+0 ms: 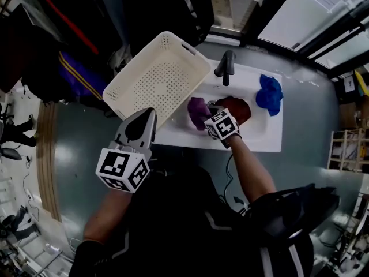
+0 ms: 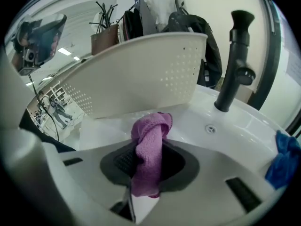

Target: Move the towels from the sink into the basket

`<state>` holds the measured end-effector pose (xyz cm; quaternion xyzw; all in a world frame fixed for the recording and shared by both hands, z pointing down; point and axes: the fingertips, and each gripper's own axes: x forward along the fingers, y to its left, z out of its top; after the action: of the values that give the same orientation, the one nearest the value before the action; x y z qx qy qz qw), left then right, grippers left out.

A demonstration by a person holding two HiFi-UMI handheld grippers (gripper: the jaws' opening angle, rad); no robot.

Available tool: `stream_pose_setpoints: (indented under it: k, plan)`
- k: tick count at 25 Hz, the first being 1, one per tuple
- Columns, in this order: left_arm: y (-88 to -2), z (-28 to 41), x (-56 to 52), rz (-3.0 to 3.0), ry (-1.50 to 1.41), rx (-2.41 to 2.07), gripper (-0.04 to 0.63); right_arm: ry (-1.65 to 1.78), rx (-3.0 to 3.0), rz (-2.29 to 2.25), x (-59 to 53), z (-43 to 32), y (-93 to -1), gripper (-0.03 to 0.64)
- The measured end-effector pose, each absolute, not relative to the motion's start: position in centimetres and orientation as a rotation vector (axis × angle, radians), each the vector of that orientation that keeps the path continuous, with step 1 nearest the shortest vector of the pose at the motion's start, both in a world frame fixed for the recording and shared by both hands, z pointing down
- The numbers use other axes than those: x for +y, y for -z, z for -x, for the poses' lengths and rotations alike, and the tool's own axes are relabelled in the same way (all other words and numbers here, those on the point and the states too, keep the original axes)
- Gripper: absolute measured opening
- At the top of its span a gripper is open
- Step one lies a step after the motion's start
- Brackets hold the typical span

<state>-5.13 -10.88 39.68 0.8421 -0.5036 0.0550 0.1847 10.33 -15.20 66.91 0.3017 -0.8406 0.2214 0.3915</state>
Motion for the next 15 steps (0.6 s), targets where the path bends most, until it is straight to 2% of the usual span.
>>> stream_pose_setpoints:
  k: [10, 15]
  plan:
    - [-37.0, 6.0, -11.0, -2.474, -0.050, -1.327, 0.003, -0.604, -2.232, -0.851, -12.7, -9.9, -58.5, 0.103]
    - [-36.7, 6.9, -11.3, -2.495, -0.044, -1.294, 0.003, -0.494, -2.301, -0.849, -12.2, -8.3, -53.4, 0.103]
